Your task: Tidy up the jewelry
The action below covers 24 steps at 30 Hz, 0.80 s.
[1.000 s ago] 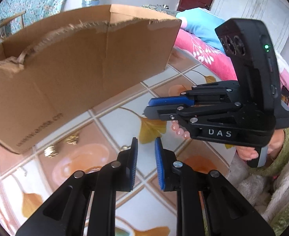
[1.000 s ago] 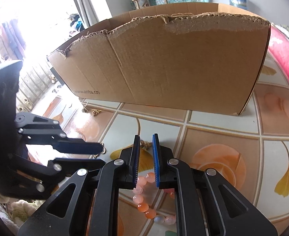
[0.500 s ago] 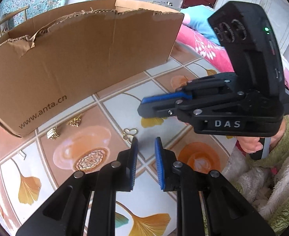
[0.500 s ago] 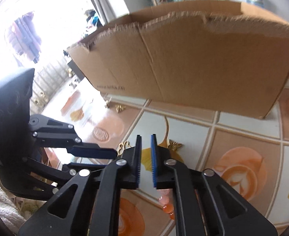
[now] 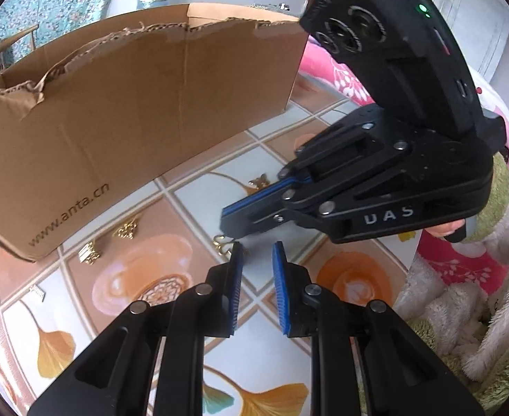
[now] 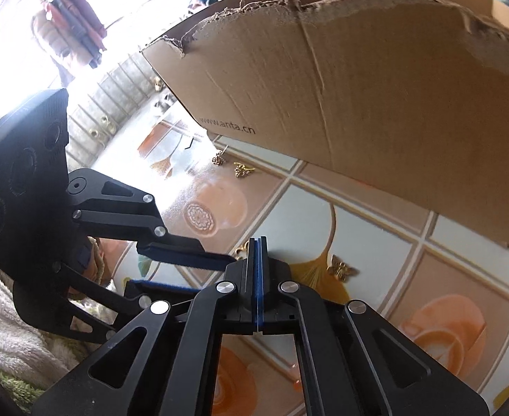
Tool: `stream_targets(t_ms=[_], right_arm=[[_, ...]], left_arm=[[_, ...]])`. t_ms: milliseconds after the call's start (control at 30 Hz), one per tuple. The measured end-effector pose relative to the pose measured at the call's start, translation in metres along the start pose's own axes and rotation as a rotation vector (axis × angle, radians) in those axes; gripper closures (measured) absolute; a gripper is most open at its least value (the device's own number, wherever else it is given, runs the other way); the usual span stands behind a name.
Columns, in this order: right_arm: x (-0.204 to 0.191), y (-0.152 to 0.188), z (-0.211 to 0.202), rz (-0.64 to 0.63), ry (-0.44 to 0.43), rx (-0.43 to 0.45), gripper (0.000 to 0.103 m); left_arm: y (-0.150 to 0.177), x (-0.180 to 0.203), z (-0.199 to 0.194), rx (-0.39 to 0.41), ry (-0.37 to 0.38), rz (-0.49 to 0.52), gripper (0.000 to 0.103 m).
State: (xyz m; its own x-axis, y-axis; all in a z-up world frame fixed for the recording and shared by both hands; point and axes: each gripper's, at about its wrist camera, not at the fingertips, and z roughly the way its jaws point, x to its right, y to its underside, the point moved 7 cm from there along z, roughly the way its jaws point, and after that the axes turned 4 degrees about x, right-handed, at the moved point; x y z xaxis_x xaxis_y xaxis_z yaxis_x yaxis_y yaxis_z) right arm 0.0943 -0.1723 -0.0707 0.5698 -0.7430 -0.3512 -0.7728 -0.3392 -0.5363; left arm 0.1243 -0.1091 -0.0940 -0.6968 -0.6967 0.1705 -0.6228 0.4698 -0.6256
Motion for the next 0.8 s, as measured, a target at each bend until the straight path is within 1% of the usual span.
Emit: stream_targets(t_ms=[133, 167, 300, 400, 500, 533, 567, 633, 700, 767, 800], right_arm=[[-0.003, -0.006, 0.007, -0.014, -0.016, -0.003, 0.103], [-0.003, -0.007, 0.008, -0.013, -0.022, 0.0, 0.103], [0.002, -0.02, 0.016, 0.013, -0.038, 0.02, 0.103], [0.005, -0.022, 0.011, 0.015, 0.002, 0.057, 0.1], [0.011, -0.024, -0.007, 0.05, 0.037, 0.122, 0.1], [0.012, -0.022, -0.01, 0.06, 0.05, 0.133, 0.097], [0.015, -0.021, -0.014, 0.076, 0.067, 0.145, 0.092], [0.02, -0.017, -0.018, 0.108, 0.088, 0.162, 0.087], [0.023, -0.012, -0.021, 0.134, 0.12, 0.17, 0.087], [0.024, -0.008, -0.021, 0.136, 0.152, 0.169, 0.083], [0.024, -0.006, -0.02, 0.134, 0.168, 0.167, 0.082]], left_arm=[[-0.005, 0.004, 0.006, 0.016, 0.019, 0.001, 0.086], [-0.003, 0.005, 0.003, 0.022, 0.023, 0.001, 0.086], [-0.005, 0.008, 0.006, 0.043, 0.024, -0.012, 0.086], [-0.004, 0.007, 0.005, 0.048, 0.007, -0.023, 0.086], [-0.003, 0.003, -0.007, 0.072, -0.017, -0.015, 0.086], [-0.003, 0.0, -0.009, 0.075, -0.031, -0.014, 0.086], [-0.004, -0.003, -0.01, 0.072, -0.05, -0.011, 0.086], [-0.004, -0.006, -0.006, 0.061, -0.079, -0.002, 0.086], [-0.003, -0.01, 0.0, 0.035, -0.098, -0.001, 0.086], [-0.002, -0.009, 0.005, 0.013, -0.107, 0.009, 0.086], [-0.003, -0.009, 0.005, 0.015, -0.109, 0.018, 0.084]])
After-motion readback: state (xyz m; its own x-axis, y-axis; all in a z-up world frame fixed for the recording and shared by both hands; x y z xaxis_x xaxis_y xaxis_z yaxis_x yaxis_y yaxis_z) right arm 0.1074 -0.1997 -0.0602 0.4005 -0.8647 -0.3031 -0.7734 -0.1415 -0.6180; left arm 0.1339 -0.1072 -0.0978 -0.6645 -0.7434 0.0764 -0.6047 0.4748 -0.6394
